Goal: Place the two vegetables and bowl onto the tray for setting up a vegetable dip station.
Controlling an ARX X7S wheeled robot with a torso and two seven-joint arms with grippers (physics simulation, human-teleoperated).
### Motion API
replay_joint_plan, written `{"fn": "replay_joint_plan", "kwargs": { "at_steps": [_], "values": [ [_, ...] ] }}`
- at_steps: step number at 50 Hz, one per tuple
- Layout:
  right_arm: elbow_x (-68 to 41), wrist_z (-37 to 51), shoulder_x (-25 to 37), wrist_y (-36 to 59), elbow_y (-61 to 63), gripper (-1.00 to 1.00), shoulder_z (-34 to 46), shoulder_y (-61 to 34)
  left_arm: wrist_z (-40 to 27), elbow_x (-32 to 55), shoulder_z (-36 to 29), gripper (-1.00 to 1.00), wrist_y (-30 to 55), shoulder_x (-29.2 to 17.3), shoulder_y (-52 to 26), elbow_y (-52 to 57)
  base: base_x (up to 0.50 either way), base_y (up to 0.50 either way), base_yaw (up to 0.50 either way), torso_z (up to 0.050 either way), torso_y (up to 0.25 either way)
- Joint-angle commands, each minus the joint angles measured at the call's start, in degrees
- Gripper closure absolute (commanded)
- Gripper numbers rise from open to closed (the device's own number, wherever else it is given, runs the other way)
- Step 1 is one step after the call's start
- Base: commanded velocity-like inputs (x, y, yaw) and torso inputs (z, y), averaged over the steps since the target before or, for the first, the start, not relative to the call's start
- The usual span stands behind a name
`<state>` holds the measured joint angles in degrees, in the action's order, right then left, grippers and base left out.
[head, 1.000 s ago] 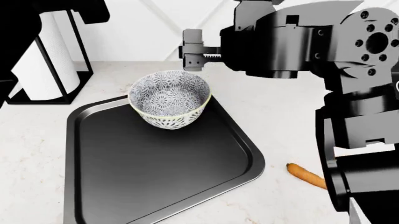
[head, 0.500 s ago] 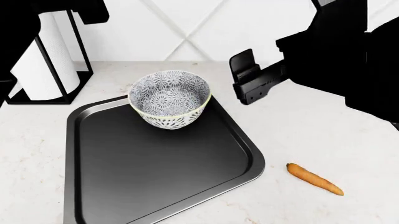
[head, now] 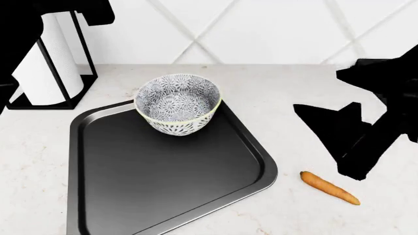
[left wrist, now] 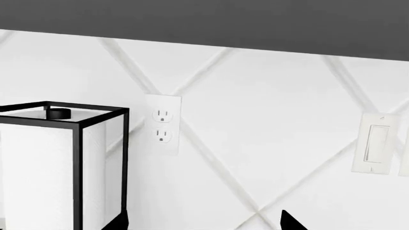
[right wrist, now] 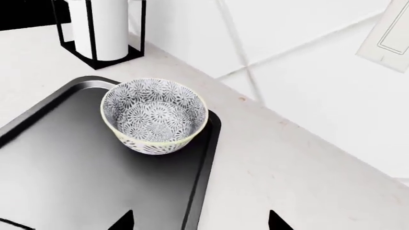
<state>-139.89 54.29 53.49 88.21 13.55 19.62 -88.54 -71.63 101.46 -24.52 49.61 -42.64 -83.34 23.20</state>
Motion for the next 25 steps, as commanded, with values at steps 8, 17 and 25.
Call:
{"fn": "replay_joint_plan", "kwargs": {
  "at_steps": [8,17,25],
  "values": [
    [22.9,-36.9,15.1,1.6,13.8,-1.0,-10.1,10.2,-0.1,0.0,-0.3,-1.0,-0.3,-0.2,0.0,0.0,0.0,0.0,0.0,0.0,0.0],
    [21.3,-40.3,18.3,-1.3,12.7,-1.0,-7.7,14.6,-0.1,0.0,-0.5,-1.0,-0.3,-0.1,-0.2,0.0,0.0,0.0,0.0,0.0,0.0],
    [26.2,-42.7,17.6,-0.6,13.1,-1.0,-7.2,17.9,-0.1,-0.1,-0.6,-1.0,-0.4,-0.2,-0.2,0.1,0.0,0.0,0.0,0.0,0.0]
  ]
}}
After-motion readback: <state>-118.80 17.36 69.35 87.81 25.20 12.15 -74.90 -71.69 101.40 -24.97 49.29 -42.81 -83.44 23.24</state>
